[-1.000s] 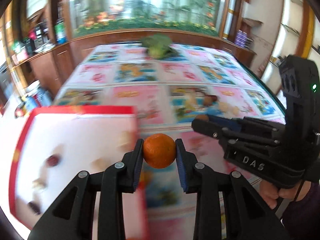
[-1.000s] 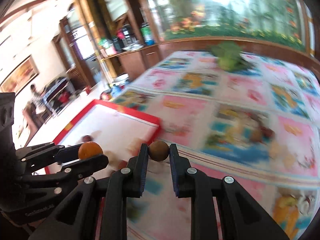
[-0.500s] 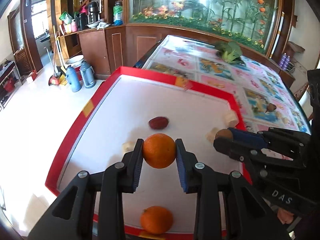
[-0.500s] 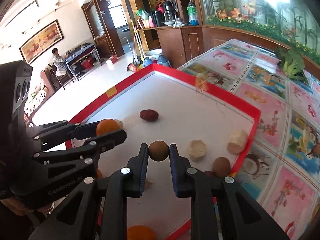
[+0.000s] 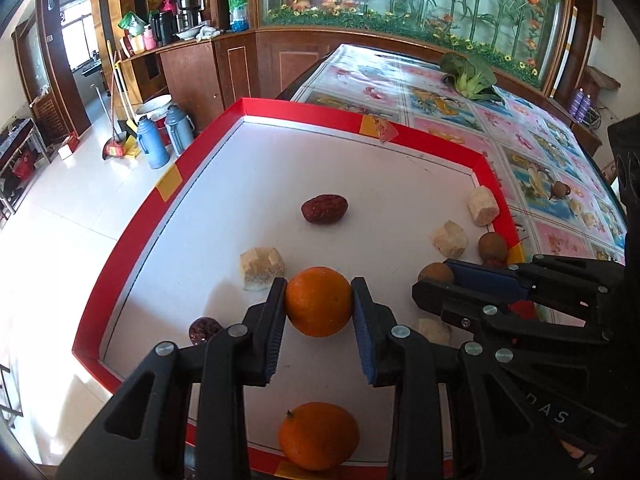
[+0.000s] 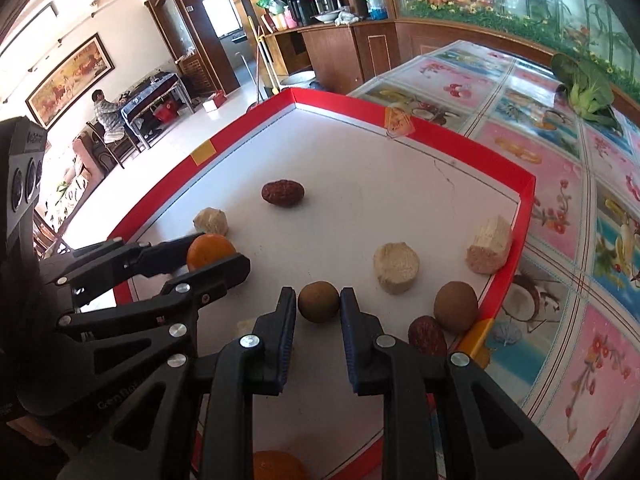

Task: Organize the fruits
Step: 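Carry the orange and brown fruit into the tray and open both grippers, then grasp a beige cube with the right gripper while the left grasps another beige cube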

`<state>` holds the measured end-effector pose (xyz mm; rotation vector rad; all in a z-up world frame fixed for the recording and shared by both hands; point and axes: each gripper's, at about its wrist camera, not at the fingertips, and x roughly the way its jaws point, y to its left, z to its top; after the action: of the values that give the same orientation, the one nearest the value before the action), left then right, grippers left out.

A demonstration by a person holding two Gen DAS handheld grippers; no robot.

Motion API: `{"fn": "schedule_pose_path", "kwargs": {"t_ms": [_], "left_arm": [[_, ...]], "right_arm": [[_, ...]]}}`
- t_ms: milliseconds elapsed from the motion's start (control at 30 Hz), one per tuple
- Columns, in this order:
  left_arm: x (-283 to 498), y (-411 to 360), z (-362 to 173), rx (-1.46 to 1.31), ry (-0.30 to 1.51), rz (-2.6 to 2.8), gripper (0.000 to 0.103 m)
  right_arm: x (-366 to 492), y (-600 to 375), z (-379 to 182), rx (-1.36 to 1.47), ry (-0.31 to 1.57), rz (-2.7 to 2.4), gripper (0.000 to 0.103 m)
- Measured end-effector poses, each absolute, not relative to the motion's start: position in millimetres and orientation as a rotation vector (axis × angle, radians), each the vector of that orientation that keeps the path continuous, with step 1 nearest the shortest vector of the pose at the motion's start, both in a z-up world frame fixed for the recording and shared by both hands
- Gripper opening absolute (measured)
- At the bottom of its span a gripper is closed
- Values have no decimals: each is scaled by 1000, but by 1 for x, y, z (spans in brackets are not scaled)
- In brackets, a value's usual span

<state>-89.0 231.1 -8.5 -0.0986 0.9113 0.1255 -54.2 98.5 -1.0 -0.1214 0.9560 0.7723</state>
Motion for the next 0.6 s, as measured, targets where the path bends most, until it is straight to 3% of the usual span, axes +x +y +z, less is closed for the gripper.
{"fn": "schedule_pose_path", "kwargs": {"t_ms": [67,133,200,267,433,533,600], "left_arm": [[-89,231,-8,-102,913,135,40],[-90,231,-3,-96,899,160,57],[-91,231,5,-93,873,177,64],[-92,228,11,-89,860,180,64],[-94,207,21,-67,841,140,65],[-95,184,23,-38,839,94,75],[-94,165,23,-12,847,52,75]], "right_arm": [[-59,90,6,-105,927,776,22],[-61,79,16,-81,892,775,25],[-62,66,24,-59,854,763,28],[-62,50,32,-47,814,736,33],[-53,4,41,10,785,643,34],[-45,-35,39,64,791,564,34],[-41,-65,38,102,791,506,34]]}}
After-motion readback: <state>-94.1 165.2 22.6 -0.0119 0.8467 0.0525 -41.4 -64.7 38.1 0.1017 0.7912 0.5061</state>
